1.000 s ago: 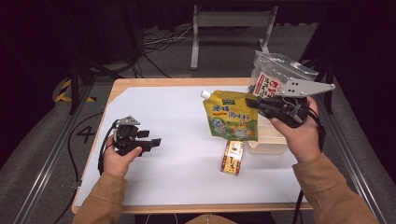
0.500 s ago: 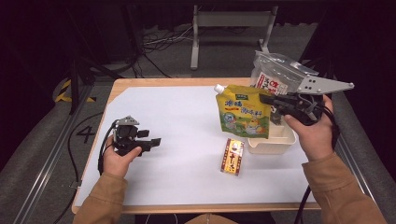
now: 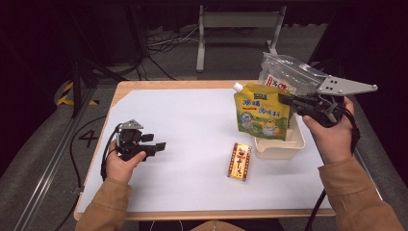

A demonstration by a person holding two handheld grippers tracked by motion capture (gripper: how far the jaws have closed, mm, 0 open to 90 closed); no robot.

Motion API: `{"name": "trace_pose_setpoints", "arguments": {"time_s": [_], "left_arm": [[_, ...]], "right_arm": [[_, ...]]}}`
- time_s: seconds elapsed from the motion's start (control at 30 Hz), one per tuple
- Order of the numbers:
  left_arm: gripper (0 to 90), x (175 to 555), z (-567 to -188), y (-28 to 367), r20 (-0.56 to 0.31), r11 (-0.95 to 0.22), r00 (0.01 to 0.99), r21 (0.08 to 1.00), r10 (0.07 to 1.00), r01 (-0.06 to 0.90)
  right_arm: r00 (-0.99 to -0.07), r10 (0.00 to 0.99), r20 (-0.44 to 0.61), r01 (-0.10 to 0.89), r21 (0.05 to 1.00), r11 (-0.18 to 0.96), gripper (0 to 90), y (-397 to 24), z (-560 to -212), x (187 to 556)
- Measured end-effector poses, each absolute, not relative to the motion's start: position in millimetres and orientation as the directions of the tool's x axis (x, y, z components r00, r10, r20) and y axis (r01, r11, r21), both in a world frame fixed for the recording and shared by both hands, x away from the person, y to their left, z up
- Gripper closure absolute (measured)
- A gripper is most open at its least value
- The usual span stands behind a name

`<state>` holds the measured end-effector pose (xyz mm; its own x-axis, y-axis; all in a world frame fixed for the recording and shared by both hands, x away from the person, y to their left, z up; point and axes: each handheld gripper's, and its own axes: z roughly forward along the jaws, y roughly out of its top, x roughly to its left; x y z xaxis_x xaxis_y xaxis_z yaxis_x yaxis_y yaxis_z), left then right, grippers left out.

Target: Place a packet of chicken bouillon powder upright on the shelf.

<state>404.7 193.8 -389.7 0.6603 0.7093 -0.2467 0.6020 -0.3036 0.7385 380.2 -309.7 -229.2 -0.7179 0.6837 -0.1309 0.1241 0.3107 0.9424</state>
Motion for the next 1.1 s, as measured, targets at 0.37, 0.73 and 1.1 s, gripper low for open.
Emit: {"name": "trace_pose_setpoints", "arguments": {"time_s": [0.37,0.73,1.1], "left_arm": [[32.8,403,-389,195,-0.250,-0.297,0.663,0.745,0.706,0.597],[32.9,403,-389,196,-0.261,-0.285,0.665,0.752,0.700,0.595],[32.9,403,-389,195,-0.257,-0.283,0.664,0.754,0.702,0.592]], "right_arm": [[-0.701,0.701,-0.126,0.137,0.942,0.306,90.0,-325,-232,381],[-0.691,0.712,-0.126,0.143,0.941,0.305,90.0,-337,-239,382],[-0.684,0.720,-0.115,0.158,0.941,0.300,90.0,-346,-250,387]]}}
